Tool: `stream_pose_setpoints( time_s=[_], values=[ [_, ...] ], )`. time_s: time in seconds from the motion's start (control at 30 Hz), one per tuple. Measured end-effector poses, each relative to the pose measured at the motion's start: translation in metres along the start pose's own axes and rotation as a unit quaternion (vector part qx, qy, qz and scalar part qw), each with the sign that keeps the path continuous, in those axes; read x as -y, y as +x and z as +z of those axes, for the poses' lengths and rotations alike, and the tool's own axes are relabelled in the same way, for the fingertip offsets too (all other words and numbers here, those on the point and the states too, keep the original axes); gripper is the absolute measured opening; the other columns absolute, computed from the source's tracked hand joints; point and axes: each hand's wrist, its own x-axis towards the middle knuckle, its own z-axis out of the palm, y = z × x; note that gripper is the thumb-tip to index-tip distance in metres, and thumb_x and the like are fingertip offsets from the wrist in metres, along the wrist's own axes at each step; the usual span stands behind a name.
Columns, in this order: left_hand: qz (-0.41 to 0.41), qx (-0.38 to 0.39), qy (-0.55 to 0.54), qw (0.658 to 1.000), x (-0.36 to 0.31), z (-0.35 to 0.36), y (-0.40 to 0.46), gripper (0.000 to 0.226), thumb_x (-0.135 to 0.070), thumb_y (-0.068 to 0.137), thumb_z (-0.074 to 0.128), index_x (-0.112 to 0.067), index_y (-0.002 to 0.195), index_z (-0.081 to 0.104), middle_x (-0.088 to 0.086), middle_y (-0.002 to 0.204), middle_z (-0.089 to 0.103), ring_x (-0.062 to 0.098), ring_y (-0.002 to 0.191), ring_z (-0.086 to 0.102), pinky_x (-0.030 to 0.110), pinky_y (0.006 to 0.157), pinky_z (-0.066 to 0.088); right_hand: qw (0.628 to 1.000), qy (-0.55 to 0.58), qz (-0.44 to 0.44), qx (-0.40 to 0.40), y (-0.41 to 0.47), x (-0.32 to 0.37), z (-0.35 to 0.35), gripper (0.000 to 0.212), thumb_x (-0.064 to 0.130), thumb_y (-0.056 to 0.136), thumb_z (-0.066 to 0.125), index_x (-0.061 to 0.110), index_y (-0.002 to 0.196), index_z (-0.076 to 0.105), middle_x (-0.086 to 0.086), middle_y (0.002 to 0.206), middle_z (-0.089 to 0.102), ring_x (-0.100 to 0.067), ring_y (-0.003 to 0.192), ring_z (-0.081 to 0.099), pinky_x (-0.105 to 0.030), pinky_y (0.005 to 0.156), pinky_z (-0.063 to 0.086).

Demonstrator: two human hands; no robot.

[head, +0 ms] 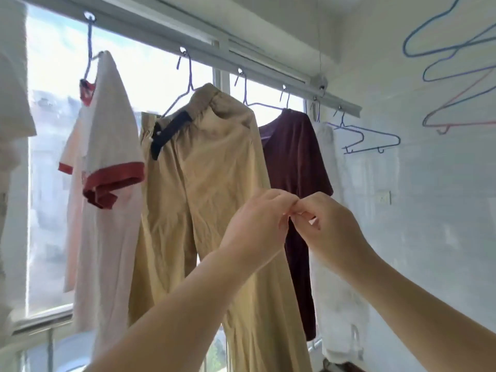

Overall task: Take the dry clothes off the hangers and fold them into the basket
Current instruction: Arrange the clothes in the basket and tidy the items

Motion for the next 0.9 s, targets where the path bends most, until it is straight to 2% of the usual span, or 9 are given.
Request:
stream_pose_setpoints(
  time_s=[0.07, 0.17, 0.23, 0.4, 0.5, 0.6, 0.7, 0.8, 0.9],
  values=[
    [0.024, -0.037, 0.011, 0.999, 0.001, 0.000, 0.040, 0.032, -0.004, 0.091, 0.042, -0.023, 0.110, 0.061, -0.012, 0.116, 0.058, 0.007, 0.115, 0.045, 0.020, 0.094, 0.038, 0.999, -0.028, -0.031, -0.024, 0.034, -0.013, -0.012, 0.017, 0.010, 0.088, 0.058, 0.025, 0.086, 0.067, 0.008, 0.079, 0.055, 0.000, 0.064, 0.050, -0.007, 0.059, 0.036],
    [0.008, -0.051, 0.000, 0.999, 0.003, 0.004, 0.078, 0.035, 0.000, 0.087, 0.041, -0.022, 0.106, 0.062, -0.008, 0.112, 0.058, 0.012, 0.108, 0.052, 0.026, 0.090, 0.043, 0.996, -0.062, -0.062, -0.033, 0.070, -0.027, -0.019, 0.015, 0.010, 0.089, 0.057, 0.017, 0.093, 0.069, 0.005, 0.082, 0.054, -0.003, 0.065, 0.048, -0.009, 0.061, 0.034],
    [0.001, -0.049, 0.010, 0.999, 0.006, 0.010, 0.106, 0.034, -0.002, 0.087, 0.042, -0.022, 0.107, 0.060, -0.007, 0.111, 0.057, 0.013, 0.105, 0.053, 0.024, 0.088, 0.043, 0.994, -0.078, -0.068, -0.035, 0.098, -0.041, -0.024, 0.015, 0.013, 0.090, 0.055, 0.017, 0.096, 0.069, 0.004, 0.085, 0.053, -0.009, 0.070, 0.048, -0.012, 0.063, 0.034],
    [-0.011, -0.061, 0.044, 0.997, 0.014, 0.025, 0.162, 0.031, -0.006, 0.088, 0.044, -0.021, 0.113, 0.056, -0.004, 0.114, 0.055, 0.014, 0.108, 0.051, 0.023, 0.089, 0.038, 0.988, -0.128, -0.083, -0.038, 0.153, -0.076, -0.027, 0.022, 0.019, 0.093, 0.048, 0.022, 0.100, 0.069, 0.008, 0.089, 0.046, -0.008, 0.083, 0.044, -0.021, 0.074, 0.034],
    [-0.018, -0.067, 0.064, 0.996, 0.019, 0.034, 0.190, 0.034, -0.005, 0.088, 0.043, -0.022, 0.115, 0.054, -0.004, 0.114, 0.055, 0.015, 0.107, 0.051, 0.024, 0.088, 0.038, 0.983, -0.144, -0.092, -0.066, 0.180, -0.094, -0.027, 0.024, 0.019, 0.092, 0.048, 0.022, 0.098, 0.070, 0.001, 0.094, 0.056, -0.015, 0.089, 0.052, -0.029, 0.081, 0.043],
    [-0.012, -0.066, 0.091, 0.994, 0.022, 0.037, 0.218, 0.037, -0.003, 0.088, 0.041, -0.023, 0.117, 0.053, -0.002, 0.117, 0.054, 0.018, 0.108, 0.052, 0.029, 0.091, 0.042, 0.984, -0.122, -0.081, -0.098, 0.204, -0.114, -0.028, 0.021, 0.018, 0.092, 0.050, 0.021, 0.100, 0.069, -0.001, 0.103, 0.057, -0.016, 0.095, 0.054, -0.028, 0.084, 0.044],
    [-0.009, -0.067, 0.138, 0.988, 0.025, 0.045, 0.252, 0.044, -0.005, 0.092, 0.039, -0.025, 0.131, 0.045, -0.002, 0.131, 0.048, 0.017, 0.121, 0.045, 0.032, 0.102, 0.038, 0.986, -0.099, -0.054, -0.124, 0.227, -0.136, -0.033, 0.020, 0.016, 0.092, 0.050, 0.023, 0.101, 0.067, 0.002, 0.109, 0.057, -0.015, 0.102, 0.054, -0.027, 0.090, 0.042],
    [-0.016, -0.065, 0.179, 0.982, 0.026, 0.051, 0.282, 0.042, -0.016, 0.097, 0.036, -0.025, 0.138, 0.039, -0.004, 0.142, 0.041, 0.015, 0.131, 0.037, 0.033, 0.110, 0.029, 0.988, -0.097, -0.035, -0.117, 0.246, -0.154, -0.039, 0.019, 0.014, 0.091, 0.050, 0.022, 0.101, 0.064, 0.002, 0.111, 0.056, -0.016, 0.106, 0.052, -0.030, 0.094, 0.042],
    [-0.030, -0.025, 0.239, 0.970, 0.028, 0.055, 0.298, 0.037, -0.023, 0.099, 0.032, -0.024, 0.135, 0.042, -0.004, 0.139, 0.047, 0.017, 0.129, 0.041, 0.030, 0.111, 0.026, 0.988, -0.126, -0.009, -0.091, 0.261, -0.169, -0.038, 0.021, 0.019, 0.092, 0.049, 0.022, 0.109, 0.061, 0.001, 0.119, 0.053, -0.018, 0.114, 0.048, -0.031, 0.096, 0.038]
  ],
)
